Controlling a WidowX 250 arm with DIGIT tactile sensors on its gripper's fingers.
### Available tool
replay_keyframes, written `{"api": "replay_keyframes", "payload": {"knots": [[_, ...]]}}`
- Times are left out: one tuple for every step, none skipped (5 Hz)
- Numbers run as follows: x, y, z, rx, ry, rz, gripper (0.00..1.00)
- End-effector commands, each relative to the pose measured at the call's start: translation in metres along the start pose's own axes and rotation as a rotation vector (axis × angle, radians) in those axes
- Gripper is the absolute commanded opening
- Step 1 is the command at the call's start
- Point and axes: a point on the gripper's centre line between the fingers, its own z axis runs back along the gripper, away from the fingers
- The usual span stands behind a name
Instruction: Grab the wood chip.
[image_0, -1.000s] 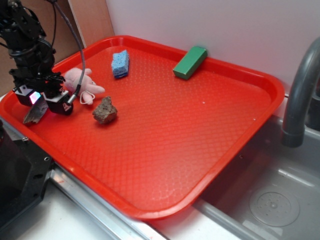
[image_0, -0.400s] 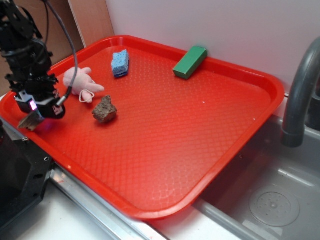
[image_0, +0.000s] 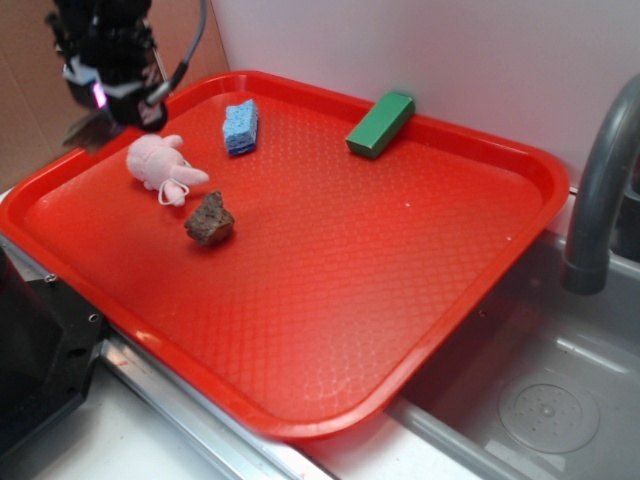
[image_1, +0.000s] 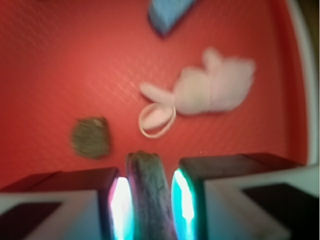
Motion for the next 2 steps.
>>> {"api": "replay_keyframes", "payload": {"knots": [[0.038, -0.007, 0.113, -0.030, -0.084, 0.001, 0.00], [0.054, 0.004, 0.109, -0.021, -0.048, 0.051, 0.00]]}}
